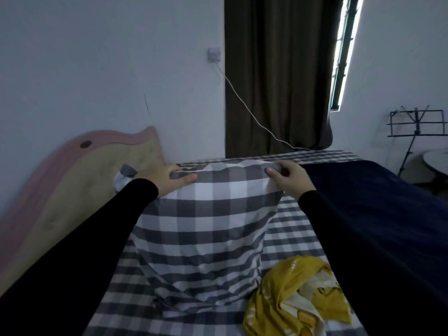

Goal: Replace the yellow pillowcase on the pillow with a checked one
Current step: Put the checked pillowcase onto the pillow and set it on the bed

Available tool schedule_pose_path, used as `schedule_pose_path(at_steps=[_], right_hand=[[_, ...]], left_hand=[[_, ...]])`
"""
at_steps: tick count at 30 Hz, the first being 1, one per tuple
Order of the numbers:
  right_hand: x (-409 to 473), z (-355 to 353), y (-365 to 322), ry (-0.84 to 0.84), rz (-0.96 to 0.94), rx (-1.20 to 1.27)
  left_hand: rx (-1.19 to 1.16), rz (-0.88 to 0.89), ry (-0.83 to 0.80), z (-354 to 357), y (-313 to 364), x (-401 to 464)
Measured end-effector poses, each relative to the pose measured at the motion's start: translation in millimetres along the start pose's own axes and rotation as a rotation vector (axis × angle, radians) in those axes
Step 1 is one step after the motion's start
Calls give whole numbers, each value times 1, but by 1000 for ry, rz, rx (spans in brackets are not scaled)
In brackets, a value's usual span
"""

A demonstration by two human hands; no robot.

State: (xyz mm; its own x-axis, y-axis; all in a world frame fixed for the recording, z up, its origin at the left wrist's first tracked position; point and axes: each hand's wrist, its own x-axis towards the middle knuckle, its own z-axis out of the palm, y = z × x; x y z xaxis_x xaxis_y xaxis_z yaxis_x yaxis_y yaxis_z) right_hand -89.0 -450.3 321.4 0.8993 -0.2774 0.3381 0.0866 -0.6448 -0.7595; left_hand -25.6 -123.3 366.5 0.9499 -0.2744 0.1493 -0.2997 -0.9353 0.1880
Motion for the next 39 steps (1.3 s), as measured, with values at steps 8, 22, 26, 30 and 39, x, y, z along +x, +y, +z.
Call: schedule_pose_path(at_steps=[8,22,26,30,39], right_hand=[[11,18,-65,214,-120,189],[34,1,-107,315,-176,205],[17,20,-84,233,-67,337],[17,22,-79,223,47,317],[41,25,-53,122,287,-4]], left_hand=[[-129,-142,282,-22,-12,-17],[15,-102,518,-79,-12,-14],[-69,-117,532,-64,-31,-17],[-85,-72,529,-53,-33,-17],[-64,-65,168,-29,-50,-23]])
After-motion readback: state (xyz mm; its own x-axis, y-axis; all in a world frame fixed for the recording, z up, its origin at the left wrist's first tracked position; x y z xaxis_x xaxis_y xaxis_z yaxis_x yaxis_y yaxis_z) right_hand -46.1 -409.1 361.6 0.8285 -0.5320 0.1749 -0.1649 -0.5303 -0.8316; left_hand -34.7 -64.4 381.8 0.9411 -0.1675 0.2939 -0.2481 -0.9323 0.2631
